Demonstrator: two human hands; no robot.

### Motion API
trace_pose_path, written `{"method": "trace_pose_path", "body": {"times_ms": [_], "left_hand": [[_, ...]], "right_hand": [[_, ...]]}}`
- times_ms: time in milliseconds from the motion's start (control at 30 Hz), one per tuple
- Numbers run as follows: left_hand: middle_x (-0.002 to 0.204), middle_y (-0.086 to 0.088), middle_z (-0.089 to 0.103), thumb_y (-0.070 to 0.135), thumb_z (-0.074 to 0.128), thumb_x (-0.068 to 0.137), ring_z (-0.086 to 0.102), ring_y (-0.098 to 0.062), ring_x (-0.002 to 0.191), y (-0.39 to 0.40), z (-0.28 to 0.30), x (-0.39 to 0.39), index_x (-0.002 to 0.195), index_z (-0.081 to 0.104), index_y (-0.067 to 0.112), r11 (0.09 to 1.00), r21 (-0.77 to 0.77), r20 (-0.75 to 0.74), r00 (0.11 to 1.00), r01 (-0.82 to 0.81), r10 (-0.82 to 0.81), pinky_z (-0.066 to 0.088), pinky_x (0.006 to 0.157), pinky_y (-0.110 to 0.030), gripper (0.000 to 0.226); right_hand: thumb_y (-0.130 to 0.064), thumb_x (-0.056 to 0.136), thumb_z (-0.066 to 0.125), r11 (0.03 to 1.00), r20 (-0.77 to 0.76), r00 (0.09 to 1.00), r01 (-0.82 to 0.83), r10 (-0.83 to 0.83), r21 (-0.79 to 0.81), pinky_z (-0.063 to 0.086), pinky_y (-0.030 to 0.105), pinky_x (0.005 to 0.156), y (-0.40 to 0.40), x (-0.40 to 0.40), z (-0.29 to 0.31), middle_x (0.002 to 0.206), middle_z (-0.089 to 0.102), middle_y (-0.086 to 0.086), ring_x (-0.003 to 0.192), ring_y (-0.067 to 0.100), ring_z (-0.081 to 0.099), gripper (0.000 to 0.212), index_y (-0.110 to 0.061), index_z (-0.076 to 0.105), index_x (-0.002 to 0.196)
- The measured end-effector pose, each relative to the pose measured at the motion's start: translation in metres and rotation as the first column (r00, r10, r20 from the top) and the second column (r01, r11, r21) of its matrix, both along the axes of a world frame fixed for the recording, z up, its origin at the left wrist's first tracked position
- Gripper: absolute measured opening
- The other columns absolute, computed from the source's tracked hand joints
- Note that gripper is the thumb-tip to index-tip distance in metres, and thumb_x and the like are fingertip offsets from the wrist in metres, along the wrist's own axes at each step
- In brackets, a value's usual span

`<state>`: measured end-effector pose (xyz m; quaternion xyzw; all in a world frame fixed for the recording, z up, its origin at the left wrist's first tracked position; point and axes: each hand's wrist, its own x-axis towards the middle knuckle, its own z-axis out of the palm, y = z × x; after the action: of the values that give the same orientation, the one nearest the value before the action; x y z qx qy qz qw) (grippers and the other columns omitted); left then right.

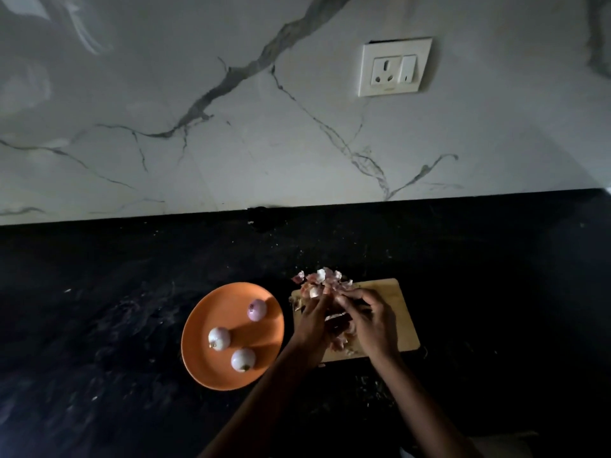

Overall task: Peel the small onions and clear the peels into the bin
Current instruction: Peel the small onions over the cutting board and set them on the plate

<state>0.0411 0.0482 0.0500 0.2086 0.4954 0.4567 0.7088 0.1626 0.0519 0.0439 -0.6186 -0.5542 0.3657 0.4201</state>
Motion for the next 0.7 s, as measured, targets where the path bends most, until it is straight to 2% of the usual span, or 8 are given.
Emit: {"method": "trace_pose_path", "body": {"times_ms": [100, 267, 333, 400, 467, 533, 600, 700], "left_hand": [[0.106, -0.017, 0.071, 0.038, 0.043, 0.106, 0.067, -0.025, 0.09, 0.002, 0.002, -0.001, 0.125, 0.06, 0.004, 0.999, -0.013, -0.021, 0.998, 0.053, -0.053, 0.053, 0.072, -0.03, 0.043], [0.097, -0.009, 0.064, 0.036, 0.046, 0.104, 0.065, -0.017, 0.076, -0.001, 0.005, -0.008, 0.12, 0.064, 0.012, 0.992, -0.018, -0.02, 0.992, 0.128, -0.128, 0.053, 0.066, -0.027, 0.035], [0.1, -0.013, 0.065, 0.042, 0.046, 0.103, 0.066, -0.017, 0.071, 0.001, 0.008, -0.006, 0.125, 0.062, 0.013, 0.992, -0.003, -0.074, 0.989, 0.129, -0.129, 0.053, 0.061, -0.028, 0.04], [0.101, -0.014, 0.066, 0.047, 0.039, 0.104, 0.065, -0.016, 0.069, 0.004, 0.01, -0.006, 0.122, 0.063, 0.01, 0.994, -0.012, -0.088, 0.99, 0.109, -0.109, 0.051, 0.06, -0.027, 0.047], [0.1, -0.012, 0.067, 0.053, 0.035, 0.103, 0.063, -0.014, 0.071, 0.005, 0.013, -0.008, 0.12, 0.065, 0.007, 0.995, -0.022, -0.085, 0.991, 0.098, -0.1, 0.049, 0.062, -0.026, 0.057], [0.096, -0.01, 0.067, 0.056, 0.035, 0.103, 0.061, -0.013, 0.072, 0.007, 0.012, -0.013, 0.118, 0.067, 0.006, 0.994, -0.031, -0.093, 0.99, 0.104, -0.106, 0.047, 0.065, -0.025, 0.061], [0.089, -0.007, 0.066, 0.055, 0.035, 0.103, 0.06, -0.013, 0.07, 0.009, 0.013, -0.016, 0.117, 0.065, 0.006, 0.994, -0.051, -0.119, 0.988, 0.095, -0.101, 0.045, 0.066, -0.025, 0.059], [0.091, -0.007, 0.067, 0.047, 0.038, 0.105, 0.063, -0.015, 0.076, 0.009, 0.016, -0.016, 0.128, 0.057, 0.003, 0.994, -0.007, -0.149, 0.983, 0.109, -0.109, 0.048, 0.068, -0.027, 0.053]], "right_hand": [[-0.032, 0.088, 0.075, 0.999, -0.009, 0.999, 0.039, -0.04, -0.02, 0.046, 0.006, 0.075, 0.0, -0.001, 0.004, 0.099, 0.07, -0.016, 0.094, -0.004, 0.063, 0.01, -0.025, 0.073, 0.096], [-0.047, 0.091, 0.065, 0.966, -0.271, 0.951, 0.079, -0.146, -0.244, 0.051, 0.018, 0.067, 0.0, 0.002, 0.011, 0.087, 0.076, -0.012, 0.084, 0.007, 0.072, 0.024, -0.025, 0.074, 0.098], [-0.045, 0.095, 0.061, 0.96, -0.3, 0.941, 0.072, -0.154, -0.269, 0.05, 0.014, 0.062, 0.002, 0.0, 0.012, 0.091, 0.076, -0.008, 0.085, 0.008, 0.072, 0.026, -0.023, 0.074, 0.099], [-0.047, 0.098, 0.057, 0.949, -0.333, 0.925, 0.079, -0.185, -0.305, 0.053, 0.021, 0.066, 0.004, -0.001, 0.016, 0.096, 0.076, -0.005, 0.087, 0.01, 0.071, 0.03, -0.022, 0.073, 0.101], [-0.045, 0.097, 0.058, 0.956, -0.3, 0.942, 0.061, -0.151, -0.288, 0.052, 0.023, 0.071, 0.006, 0.001, 0.016, 0.102, 0.075, -0.005, 0.091, 0.008, 0.07, 0.027, -0.024, 0.071, 0.109], [-0.042, 0.096, 0.061, 0.964, -0.158, 0.987, -0.013, -0.03, -0.264, 0.048, 0.016, 0.069, 0.007, 0.008, 0.019, 0.112, 0.071, -0.011, 0.093, 0.0, 0.067, 0.029, -0.031, 0.064, 0.123], [-0.049, 0.095, 0.06, 0.961, -0.06, 0.995, -0.093, 0.08, -0.261, 0.046, 0.007, 0.061, 0.007, 0.012, 0.022, 0.109, 0.07, -0.015, 0.083, -0.008, 0.066, 0.035, -0.035, 0.059, 0.126], [-0.055, 0.09, 0.063, 0.963, -0.091, 0.983, -0.176, 0.16, -0.206, 0.053, 0.011, 0.07, 0.009, 0.007, 0.029, 0.106, 0.073, -0.012, 0.088, -0.004, 0.069, 0.042, -0.033, 0.064, 0.126]]}}
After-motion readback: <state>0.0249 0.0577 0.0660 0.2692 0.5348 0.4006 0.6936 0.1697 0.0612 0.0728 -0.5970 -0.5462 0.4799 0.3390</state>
